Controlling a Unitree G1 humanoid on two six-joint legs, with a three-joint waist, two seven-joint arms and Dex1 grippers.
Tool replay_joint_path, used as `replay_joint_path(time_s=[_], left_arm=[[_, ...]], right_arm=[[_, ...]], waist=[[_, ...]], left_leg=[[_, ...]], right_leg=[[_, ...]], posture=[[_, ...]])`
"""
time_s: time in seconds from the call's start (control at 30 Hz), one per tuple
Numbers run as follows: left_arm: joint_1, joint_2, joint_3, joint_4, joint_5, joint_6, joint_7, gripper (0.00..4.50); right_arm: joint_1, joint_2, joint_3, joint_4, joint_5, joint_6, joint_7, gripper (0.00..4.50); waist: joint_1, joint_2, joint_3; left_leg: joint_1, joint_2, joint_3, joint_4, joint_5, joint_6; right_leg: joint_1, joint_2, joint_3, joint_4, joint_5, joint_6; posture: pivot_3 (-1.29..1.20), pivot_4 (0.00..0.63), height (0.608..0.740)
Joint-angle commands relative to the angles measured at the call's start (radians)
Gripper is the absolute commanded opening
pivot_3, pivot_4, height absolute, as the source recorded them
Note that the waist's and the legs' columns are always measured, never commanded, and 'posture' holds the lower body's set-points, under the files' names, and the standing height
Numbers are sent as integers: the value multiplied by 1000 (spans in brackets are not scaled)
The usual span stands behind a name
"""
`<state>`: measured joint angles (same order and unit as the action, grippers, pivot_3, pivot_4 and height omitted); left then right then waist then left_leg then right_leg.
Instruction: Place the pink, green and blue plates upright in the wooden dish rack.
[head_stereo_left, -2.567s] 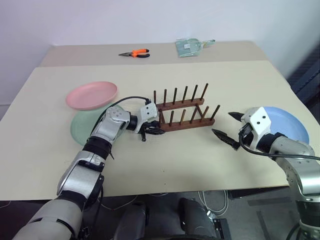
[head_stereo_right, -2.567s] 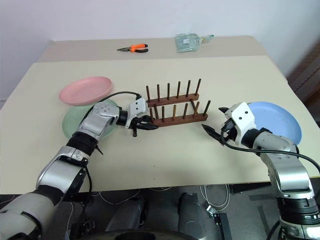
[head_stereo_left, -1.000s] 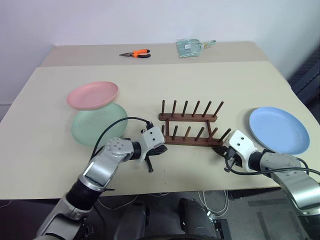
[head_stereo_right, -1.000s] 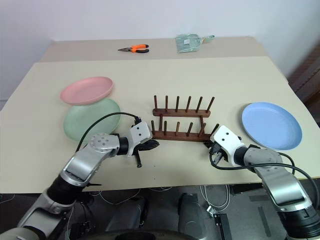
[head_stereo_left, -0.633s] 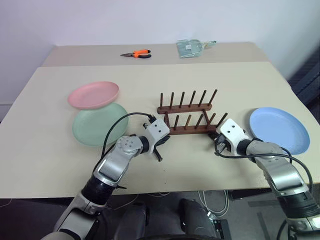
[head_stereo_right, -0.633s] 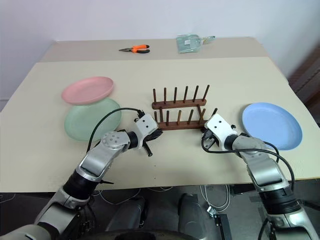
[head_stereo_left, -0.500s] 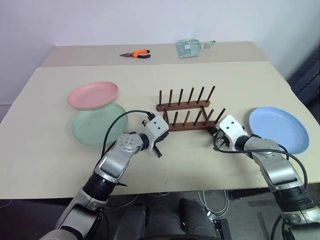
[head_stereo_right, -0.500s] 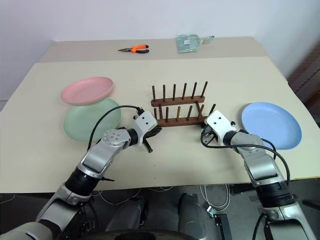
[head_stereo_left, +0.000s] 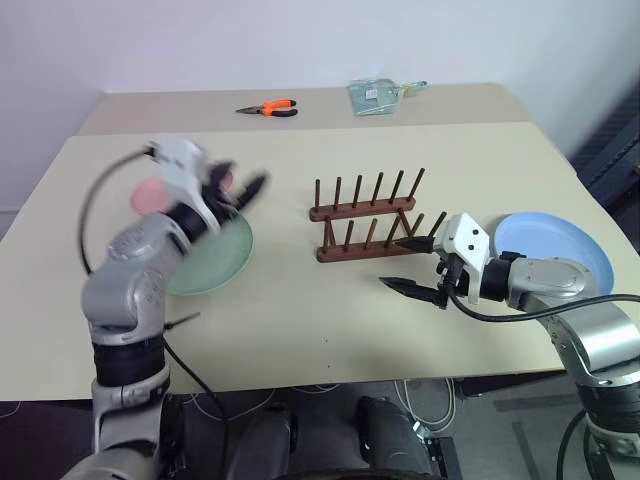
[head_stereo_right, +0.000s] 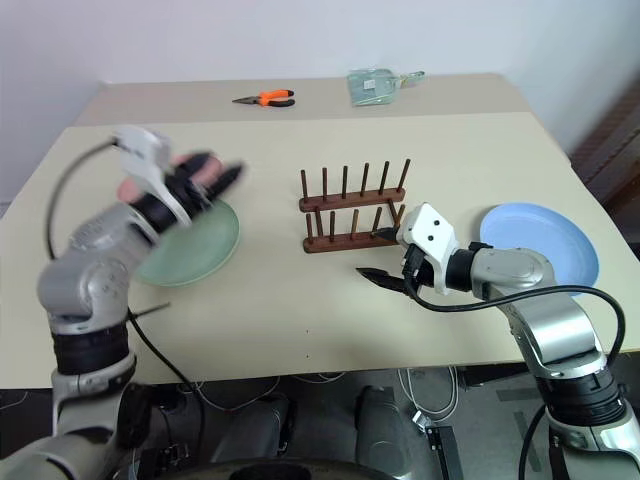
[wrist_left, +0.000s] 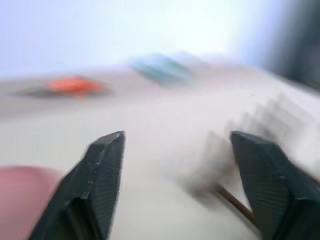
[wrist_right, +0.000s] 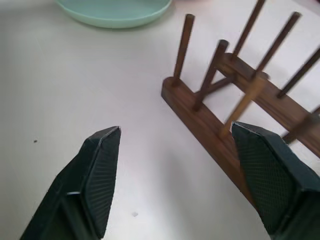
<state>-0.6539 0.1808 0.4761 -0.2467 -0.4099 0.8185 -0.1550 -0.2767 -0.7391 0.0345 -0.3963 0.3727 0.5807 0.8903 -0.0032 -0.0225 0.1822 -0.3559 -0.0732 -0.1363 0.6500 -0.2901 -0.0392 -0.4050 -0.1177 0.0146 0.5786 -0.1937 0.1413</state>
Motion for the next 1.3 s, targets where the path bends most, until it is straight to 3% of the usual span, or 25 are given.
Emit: replay_joint_path(time_s=[0.03,0.2,0.33,0.57,0.67,0.8,0.97,1.07,1.1,1.2,1.3], left_arm=[[-93,-202,269,-87,-184,33,404,3347],[-39,-303,381,-218,-245,79,690,3347],[-6,-252,379,-178,-282,142,746,3347],[-101,-140,419,127,-366,127,769,3347],[-127,-104,426,230,-395,94,756,2105],[-147,-67,423,323,-435,74,756,70],[-134,-3,258,267,-426,79,581,70],[-139,16,131,190,-419,76,466,0],[-146,21,76,163,-415,85,432,0],[-197,20,-102,90,-409,151,357,0],[-244,-28,-150,78,-438,194,372,0]], right_arm=[[-42,18,36,35,-25,-44,7,3682],[-71,14,55,100,-52,-86,26,3682],[-85,21,70,136,-74,-119,38,3682],[-96,54,71,147,-101,-141,7,3682],[-92,56,65,142,-104,-140,-2,3682],[-73,55,40,129,-109,-145,-36,3682],[-74,51,8,110,-86,-120,-49,3682],[-119,31,-8,86,-59,-82,-30,4490],[-149,30,-3,72,-71,-96,-34,4490],[-286,46,68,69,-212,-229,-87,4490],[-368,33,171,138,-403,-416,-120,4490]], waist=[[10,-3,0],[16,-5,0],[20,-8,1],[19,-8,1],[16,-8,1],[16,-8,1],[16,-9,1],[17,-9,1],[17,-9,1],[15,-8,1],[14,-9,1]], left_leg=[[0,0,0,0,0,0],[-1,0,2,-2,1,-5],[-1,0,2,-1,0,-2],[0,-1,0,0,1,-4],[0,-1,0,-1,1,-4],[-1,0,1,-2,2,-6],[-1,0,1,-2,1,-5],[-1,-1,1,-1,1,-5],[-1,-1,1,-1,1,-5],[-1,-1,1,-1,1,-5],[-1,-1,1,-2,1,-5]], right_leg=[[0,0,0,-1,0,0],[-2,0,1,-1,1,-2],[-2,1,1,0,1,-2],[-1,1,0,1,1,-1],[-2,1,0,1,3,-4],[-3,1,1,1,3,-4],[-3,1,1,1,3,-4],[-3,1,1,1,3,-4],[-3,1,1,1,3,-4],[-3,1,1,1,3,-4],[-3,1,1,1,3,-4]], posture=[[0,150,740],[0,150,740],[0,150,740],[0,150,740],[0,150,740],[0,150,740],[0,150,740],[0,150,740],[0,150,740],[0,150,740],[0,150,740]])
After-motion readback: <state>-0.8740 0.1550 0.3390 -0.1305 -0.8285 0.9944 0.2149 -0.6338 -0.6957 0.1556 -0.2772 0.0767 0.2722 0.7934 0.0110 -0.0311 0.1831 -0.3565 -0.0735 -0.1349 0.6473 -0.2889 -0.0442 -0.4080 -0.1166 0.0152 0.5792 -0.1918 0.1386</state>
